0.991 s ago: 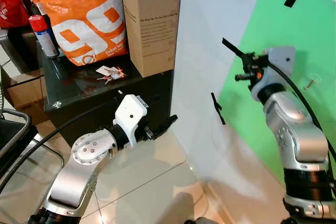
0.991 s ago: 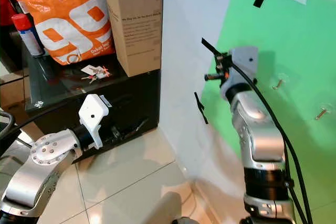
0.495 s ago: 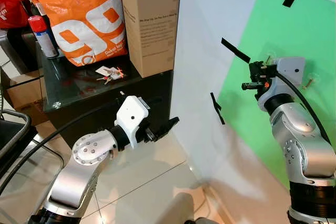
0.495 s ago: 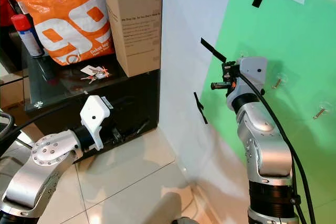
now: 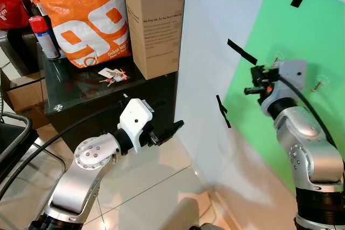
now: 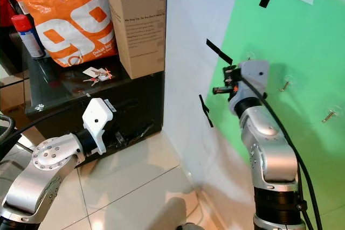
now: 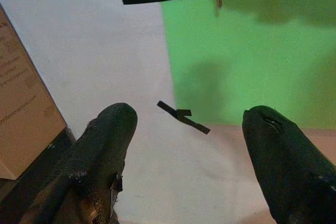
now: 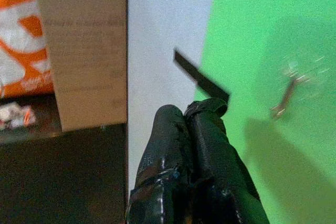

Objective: Hang keys on a hook

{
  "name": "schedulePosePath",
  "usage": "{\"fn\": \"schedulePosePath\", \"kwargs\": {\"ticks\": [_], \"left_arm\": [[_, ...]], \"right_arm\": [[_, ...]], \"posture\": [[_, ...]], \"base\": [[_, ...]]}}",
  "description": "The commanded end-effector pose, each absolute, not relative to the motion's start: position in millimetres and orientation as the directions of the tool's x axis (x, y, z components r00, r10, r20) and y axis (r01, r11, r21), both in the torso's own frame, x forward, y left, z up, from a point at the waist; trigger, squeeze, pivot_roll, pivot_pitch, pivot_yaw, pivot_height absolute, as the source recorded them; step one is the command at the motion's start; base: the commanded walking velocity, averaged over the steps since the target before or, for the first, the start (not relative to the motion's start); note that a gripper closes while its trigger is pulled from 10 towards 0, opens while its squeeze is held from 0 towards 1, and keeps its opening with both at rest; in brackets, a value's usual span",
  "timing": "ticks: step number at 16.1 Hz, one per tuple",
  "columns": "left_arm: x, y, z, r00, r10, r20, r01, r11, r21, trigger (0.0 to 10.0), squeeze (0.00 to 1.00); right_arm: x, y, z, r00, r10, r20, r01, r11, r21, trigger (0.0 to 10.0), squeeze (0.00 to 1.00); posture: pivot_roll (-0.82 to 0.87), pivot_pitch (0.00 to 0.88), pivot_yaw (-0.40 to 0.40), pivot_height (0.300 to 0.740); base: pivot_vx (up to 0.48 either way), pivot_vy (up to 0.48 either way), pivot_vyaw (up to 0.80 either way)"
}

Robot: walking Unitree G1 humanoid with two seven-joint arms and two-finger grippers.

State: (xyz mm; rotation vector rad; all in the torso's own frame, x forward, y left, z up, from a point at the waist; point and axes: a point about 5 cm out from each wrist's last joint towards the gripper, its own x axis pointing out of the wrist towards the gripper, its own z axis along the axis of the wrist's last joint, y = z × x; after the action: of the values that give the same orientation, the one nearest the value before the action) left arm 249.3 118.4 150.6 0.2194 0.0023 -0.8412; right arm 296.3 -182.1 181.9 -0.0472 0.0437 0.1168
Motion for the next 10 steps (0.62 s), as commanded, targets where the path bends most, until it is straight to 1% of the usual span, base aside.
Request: {"fn": "schedulePosePath", "kwargs": {"ticks": [1, 3, 7, 10], "left_arm": [[248, 117, 152, 0.659, -0.746, -0.096, 0.747, 0.634, 0.201, 10.0, 0.00], [248, 117, 152, 0.659, -0.746, -0.096, 0.747, 0.633, 0.202, 10.0, 0.00], [249, 117, 152, 0.658, -0.747, -0.095, 0.748, 0.632, 0.203, 10.0, 0.00], [249, 116, 152, 0.658, -0.747, -0.094, 0.747, 0.632, 0.203, 10.0, 0.00]], "right_arm": [[295, -182, 181, 0.990, 0.123, -0.065, -0.127, 0.990, -0.063, 10.0, 0.00], [294, -182, 183, 0.991, 0.121, -0.050, -0.124, 0.991, -0.054, 10.0, 0.00], [297, -184, 199, 0.994, 0.104, 0.040, -0.103, 0.994, -0.037, 10.0, 0.00], [300, -183, 204, 0.993, 0.103, 0.060, -0.102, 0.994, -0.031, 10.0, 0.00]], "posture": [[-0.04, 0.000, -0.034, 0.740], [-0.04, 0.000, -0.033, 0.740], [-0.04, 0.000, -0.032, 0.740], [-0.04, 0.000, -0.033, 0.740]], "base": [[0.000, 0.000, 0.00], [0.000, 0.000, 0.00], [0.000, 0.000, 0.00], [0.000, 0.000, 0.00]]}}
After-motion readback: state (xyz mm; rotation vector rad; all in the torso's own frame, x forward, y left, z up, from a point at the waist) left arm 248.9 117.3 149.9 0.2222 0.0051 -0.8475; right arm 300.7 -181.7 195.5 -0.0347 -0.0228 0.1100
